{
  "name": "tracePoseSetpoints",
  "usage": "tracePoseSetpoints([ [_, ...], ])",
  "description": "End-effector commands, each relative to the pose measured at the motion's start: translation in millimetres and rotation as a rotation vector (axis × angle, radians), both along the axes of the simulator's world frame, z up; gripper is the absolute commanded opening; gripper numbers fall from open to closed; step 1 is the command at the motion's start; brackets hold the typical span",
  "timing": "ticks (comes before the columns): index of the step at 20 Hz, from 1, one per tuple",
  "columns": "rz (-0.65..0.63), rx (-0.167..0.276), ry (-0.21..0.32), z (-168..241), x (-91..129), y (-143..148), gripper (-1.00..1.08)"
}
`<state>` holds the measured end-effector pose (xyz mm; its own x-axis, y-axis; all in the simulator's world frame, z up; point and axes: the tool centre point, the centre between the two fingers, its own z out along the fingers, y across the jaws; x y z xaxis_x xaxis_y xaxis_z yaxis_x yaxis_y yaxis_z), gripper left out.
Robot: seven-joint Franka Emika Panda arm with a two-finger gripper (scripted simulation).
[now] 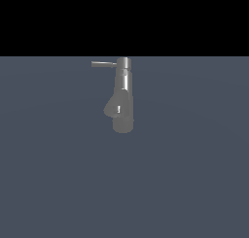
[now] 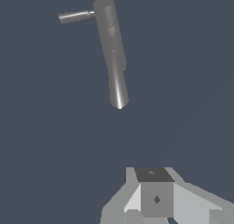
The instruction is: Turn on the faucet by rotating a designated handle.
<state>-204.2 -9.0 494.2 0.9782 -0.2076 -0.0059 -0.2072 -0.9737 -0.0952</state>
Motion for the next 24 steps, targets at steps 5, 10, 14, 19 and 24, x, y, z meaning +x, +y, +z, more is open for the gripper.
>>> tracePoseSetpoints([
  [5,-0.145,0.043,0.031,-3,43,4,-1.0],
  [10,-0.273,0.068,0.062,-11,81,9,-1.0],
  [14,-0.378,0.081,0.088,-20,112,12,-1.0],
  [19,-0.511,0.088,0.119,-35,149,18,-1.0],
  [24,-0.643,0.085,0.148,-55,186,25,-1.0],
])
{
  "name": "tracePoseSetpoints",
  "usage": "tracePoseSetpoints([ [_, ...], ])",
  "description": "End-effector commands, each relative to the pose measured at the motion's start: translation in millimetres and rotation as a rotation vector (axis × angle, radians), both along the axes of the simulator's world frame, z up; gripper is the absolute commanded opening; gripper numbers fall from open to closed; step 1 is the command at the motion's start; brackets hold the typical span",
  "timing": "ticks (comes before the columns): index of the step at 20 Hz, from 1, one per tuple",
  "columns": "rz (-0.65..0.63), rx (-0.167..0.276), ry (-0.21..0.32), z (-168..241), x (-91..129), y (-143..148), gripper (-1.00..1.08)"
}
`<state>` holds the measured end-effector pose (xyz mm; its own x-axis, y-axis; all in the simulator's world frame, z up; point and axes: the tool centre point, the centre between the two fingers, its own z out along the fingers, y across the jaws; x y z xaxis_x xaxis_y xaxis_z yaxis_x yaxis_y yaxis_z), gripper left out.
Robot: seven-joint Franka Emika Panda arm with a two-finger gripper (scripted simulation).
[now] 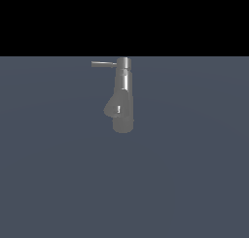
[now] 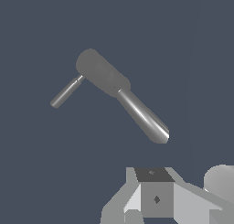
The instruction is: Turn on the faucet by rotating a designated handle.
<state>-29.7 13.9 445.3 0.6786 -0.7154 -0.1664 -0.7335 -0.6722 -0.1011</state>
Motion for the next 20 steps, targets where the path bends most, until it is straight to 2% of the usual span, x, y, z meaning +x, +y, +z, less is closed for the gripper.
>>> tracePoseSetpoints([
  [1,-0.067,-0.003,0.017,-11,18,4,-1.0],
  [10,-0.299,-0.034,0.072,-57,79,21,-1.0],
  [20,-0.543,-0.096,0.11,-120,136,47,-1.0],
])
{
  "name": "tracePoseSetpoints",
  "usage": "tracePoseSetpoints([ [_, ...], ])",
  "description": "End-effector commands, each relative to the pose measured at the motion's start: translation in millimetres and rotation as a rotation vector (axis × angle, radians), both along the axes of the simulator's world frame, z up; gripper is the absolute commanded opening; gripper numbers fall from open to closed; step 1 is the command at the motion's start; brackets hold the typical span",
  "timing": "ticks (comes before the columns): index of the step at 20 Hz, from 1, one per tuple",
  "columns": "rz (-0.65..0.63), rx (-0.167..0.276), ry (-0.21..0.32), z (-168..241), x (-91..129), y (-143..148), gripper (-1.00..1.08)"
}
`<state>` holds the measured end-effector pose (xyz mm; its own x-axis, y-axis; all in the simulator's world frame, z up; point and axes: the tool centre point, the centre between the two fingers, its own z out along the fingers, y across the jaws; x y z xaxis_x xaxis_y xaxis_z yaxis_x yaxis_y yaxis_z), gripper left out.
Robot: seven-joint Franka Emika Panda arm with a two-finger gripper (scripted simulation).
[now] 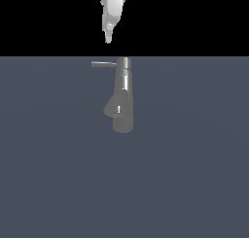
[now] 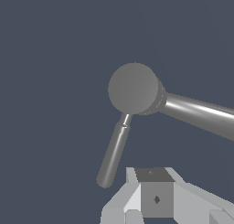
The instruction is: Turn on the faucet by rotating a designated handle.
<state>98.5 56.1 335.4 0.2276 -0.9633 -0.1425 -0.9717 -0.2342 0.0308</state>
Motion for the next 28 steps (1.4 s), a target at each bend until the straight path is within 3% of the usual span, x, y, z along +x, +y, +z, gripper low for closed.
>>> tracePoseSetpoints([
  [1,-0.06,-0.02,0.008,-17,13,7,-1.0],
  [13,-0.258,-0.099,0.022,-83,53,39,-1.0],
  [28,-0.298,-0.118,0.022,-98,56,47,-1.0],
])
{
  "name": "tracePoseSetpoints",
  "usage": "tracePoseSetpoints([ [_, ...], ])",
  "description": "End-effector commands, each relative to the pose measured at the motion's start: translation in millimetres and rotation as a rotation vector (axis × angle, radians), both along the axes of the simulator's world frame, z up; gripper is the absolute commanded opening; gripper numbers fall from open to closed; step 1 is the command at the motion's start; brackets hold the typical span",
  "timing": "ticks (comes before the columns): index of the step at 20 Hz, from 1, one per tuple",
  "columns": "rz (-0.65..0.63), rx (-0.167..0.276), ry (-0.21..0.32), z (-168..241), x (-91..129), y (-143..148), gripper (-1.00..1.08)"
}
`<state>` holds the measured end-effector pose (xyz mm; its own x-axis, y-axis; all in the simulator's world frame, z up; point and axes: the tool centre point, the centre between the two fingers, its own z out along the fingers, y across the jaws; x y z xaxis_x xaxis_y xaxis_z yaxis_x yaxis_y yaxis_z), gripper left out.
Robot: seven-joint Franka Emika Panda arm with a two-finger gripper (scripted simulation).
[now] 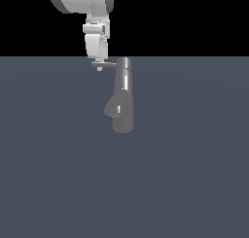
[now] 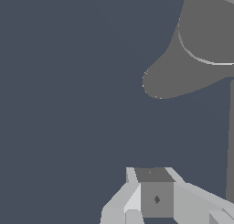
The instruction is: Turn on the faucet by rotating a designated handle.
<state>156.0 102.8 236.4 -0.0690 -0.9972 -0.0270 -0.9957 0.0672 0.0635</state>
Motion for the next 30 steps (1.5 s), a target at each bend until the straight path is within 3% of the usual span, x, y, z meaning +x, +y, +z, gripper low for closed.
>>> tracePoseSetpoints([
  [1,0.0,0.0,-0.001,2,-4,1,-1.0],
  [30,0.0,0.0,-0.001,33,-67,7,-1.0],
])
